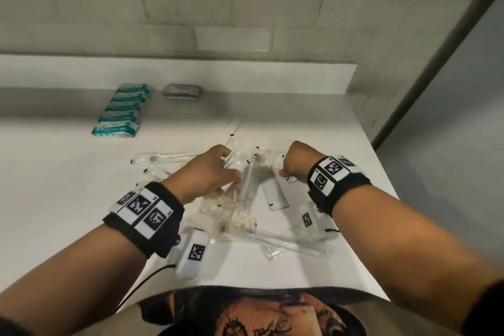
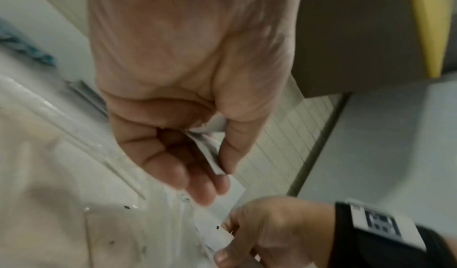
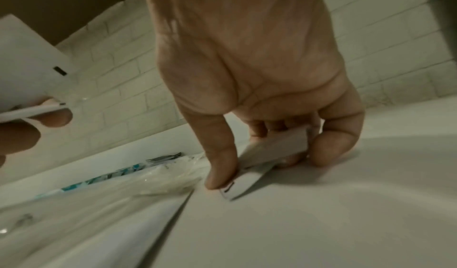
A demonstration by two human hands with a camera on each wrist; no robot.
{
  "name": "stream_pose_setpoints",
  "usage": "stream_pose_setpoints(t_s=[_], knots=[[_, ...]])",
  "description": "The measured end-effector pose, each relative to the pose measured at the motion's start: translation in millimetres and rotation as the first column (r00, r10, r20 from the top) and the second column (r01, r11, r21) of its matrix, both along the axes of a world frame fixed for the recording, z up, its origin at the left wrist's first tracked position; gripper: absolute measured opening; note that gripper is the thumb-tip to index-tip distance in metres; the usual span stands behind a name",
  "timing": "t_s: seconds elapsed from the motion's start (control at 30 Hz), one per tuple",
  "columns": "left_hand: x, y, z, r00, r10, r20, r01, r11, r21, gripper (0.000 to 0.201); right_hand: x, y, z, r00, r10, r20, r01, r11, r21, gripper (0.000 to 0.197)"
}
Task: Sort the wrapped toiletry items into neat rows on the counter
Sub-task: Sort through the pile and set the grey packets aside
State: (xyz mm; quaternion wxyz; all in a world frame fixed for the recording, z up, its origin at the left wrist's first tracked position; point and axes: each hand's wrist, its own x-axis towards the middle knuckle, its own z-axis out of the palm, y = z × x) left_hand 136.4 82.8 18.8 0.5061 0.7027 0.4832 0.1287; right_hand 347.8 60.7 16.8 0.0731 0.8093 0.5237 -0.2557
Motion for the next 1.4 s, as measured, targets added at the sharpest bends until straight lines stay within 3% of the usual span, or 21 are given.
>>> stream_pose_setpoints(t_s=[0.1, 0.2, 0.33, 0.47, 0.53, 0.7, 0.8, 0.9, 0.93, 1.0, 1.07, 1.13, 1.2, 1.4], knots=[[-6, -1, 1, 0.971, 0.13, 0.2, -0.102, 0.984, -0.144, 0.036, -3, -13, 12, 0.994, -0.088, -0.063, 0.09, 0.995, 0.042, 0.039], [-12, -1, 3, 0.909, 0.218, 0.356, -0.106, 0.946, -0.307, 0.032, -5, -22, 14, 0.982, -0.147, -0.121, 0.152, 0.988, 0.032, 0.039], [-11, -3, 5, 0.852, 0.286, 0.437, -0.103, 0.912, -0.397, 0.018, -22, -28, 5, 0.931, -0.242, -0.272, 0.243, 0.97, -0.031, 0.041], [-11, -6, 2, 0.824, 0.355, 0.442, -0.158, 0.893, -0.421, 0.009, -49, -38, -4, 0.998, -0.049, -0.046, 0.047, 0.998, -0.033, 0.032], [-15, -6, 1, 0.836, 0.344, 0.428, -0.173, 0.905, -0.388, 0.004, -54, -37, -8, 0.998, -0.033, 0.047, 0.035, 0.999, -0.036, 0.028], [-36, -9, 5, 0.776, 0.392, 0.494, -0.139, 0.871, -0.471, 0.008, -61, -36, -2, 0.999, -0.005, 0.032, 0.006, 0.999, -0.053, 0.016], [-50, -12, 11, 0.744, 0.387, 0.545, -0.063, 0.852, -0.519, 0.005, -67, -41, 5, 0.998, -0.003, 0.062, 0.011, 0.991, -0.137, 0.033], [-60, -14, 17, 0.726, 0.387, 0.569, -0.053, 0.856, -0.514, 0.015, -63, -46, 13, 0.994, -0.003, 0.112, 0.012, 0.997, -0.082, 0.037], [-63, -15, 18, 0.722, 0.39, 0.572, -0.057, 0.857, -0.512, 0.021, -59, -46, 18, 0.996, -0.053, 0.073, 0.054, 0.998, -0.016, 0.041], [-65, -16, 20, 0.72, 0.397, 0.57, -0.065, 0.856, -0.513, 0.026, -54, -46, 34, 0.964, -0.177, -0.199, 0.214, 0.959, 0.184, 0.054], [-62, -20, 23, 0.721, 0.389, 0.574, -0.056, 0.857, -0.512, 0.026, -62, -48, 54, 0.803, -0.099, -0.587, 0.35, 0.877, 0.331, 0.042], [-54, -26, 29, 0.707, 0.369, 0.603, -0.027, 0.867, -0.498, 0.03, -81, -50, 69, 0.631, 0.058, -0.774, 0.37, 0.854, 0.366, 0.026], [-46, -32, 37, 0.679, 0.336, 0.653, 0.024, 0.879, -0.477, 0.035, -98, -48, 74, 0.579, 0.158, -0.8, 0.337, 0.846, 0.412, 0.029], [-30, -41, 51, 0.584, 0.295, 0.756, 0.07, 0.91, -0.409, 0.028, -102, -54, 75, 0.566, 0.259, -0.783, 0.415, 0.731, 0.542, 0.018]])
